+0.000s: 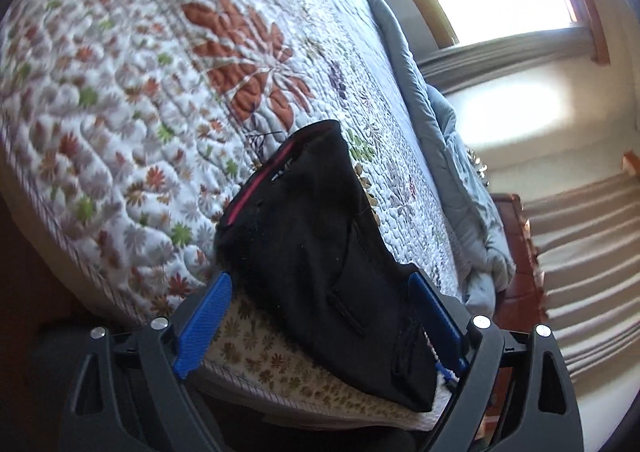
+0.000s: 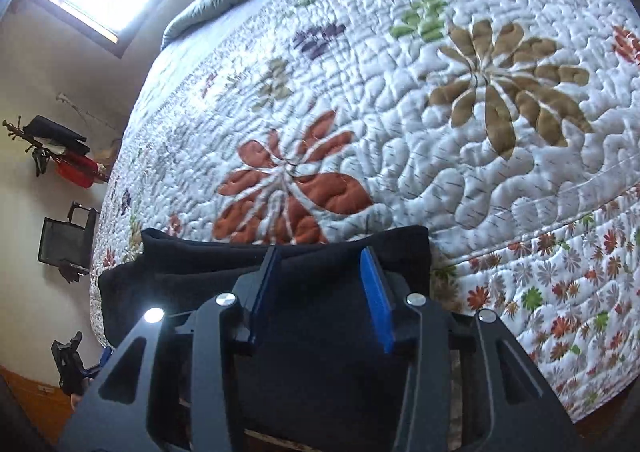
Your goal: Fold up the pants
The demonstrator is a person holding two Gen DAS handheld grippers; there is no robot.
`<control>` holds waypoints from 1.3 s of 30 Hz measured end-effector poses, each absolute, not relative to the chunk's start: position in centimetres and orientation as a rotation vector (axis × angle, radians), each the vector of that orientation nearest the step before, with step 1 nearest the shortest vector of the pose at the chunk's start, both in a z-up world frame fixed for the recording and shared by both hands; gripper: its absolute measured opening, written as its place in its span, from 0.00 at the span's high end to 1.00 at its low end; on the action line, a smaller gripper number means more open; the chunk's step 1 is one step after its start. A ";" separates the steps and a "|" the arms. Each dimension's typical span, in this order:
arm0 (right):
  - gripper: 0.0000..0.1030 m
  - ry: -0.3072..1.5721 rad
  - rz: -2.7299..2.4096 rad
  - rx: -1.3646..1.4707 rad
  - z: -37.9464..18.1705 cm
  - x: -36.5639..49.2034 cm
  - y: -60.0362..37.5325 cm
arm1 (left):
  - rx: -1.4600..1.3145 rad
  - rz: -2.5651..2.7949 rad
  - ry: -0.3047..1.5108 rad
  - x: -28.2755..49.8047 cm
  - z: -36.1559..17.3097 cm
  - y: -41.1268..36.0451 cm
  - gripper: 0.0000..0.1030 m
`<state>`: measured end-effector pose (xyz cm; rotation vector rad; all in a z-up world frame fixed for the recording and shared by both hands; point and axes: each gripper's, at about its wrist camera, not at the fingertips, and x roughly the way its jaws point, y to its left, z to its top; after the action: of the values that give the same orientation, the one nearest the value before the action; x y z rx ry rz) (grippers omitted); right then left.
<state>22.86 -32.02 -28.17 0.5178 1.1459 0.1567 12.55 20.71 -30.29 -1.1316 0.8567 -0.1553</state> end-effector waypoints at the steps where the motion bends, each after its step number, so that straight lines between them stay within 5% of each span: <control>1: 0.62 1.150 0.161 0.513 -28.1 22.9 -32.1 | -1.150 -0.154 0.861 12.7 -30.5 20.4 0.12; 7: 0.52 1.110 0.251 0.348 -22.0 24.8 -28.5 | -1.154 -0.163 0.877 14.7 -30.9 19.0 0.12; 17: 0.13 1.229 0.864 -0.030 -16.3 31.8 -4.5 | -1.057 -0.126 0.912 17.5 -31.5 14.3 0.12; 27: 0.12 1.444 1.185 -0.464 -23.1 35.5 18.9 | -1.128 -0.142 0.834 17.8 -33.6 14.8 0.12; 39: 0.11 1.705 1.487 -0.623 -32.8 35.6 30.1 | -1.223 -0.208 0.779 17.4 -35.8 17.0 0.12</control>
<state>35.61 30.05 -32.81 -0.6234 1.7048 1.4872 17.39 17.00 -35.81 -1.2228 0.7791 -0.2077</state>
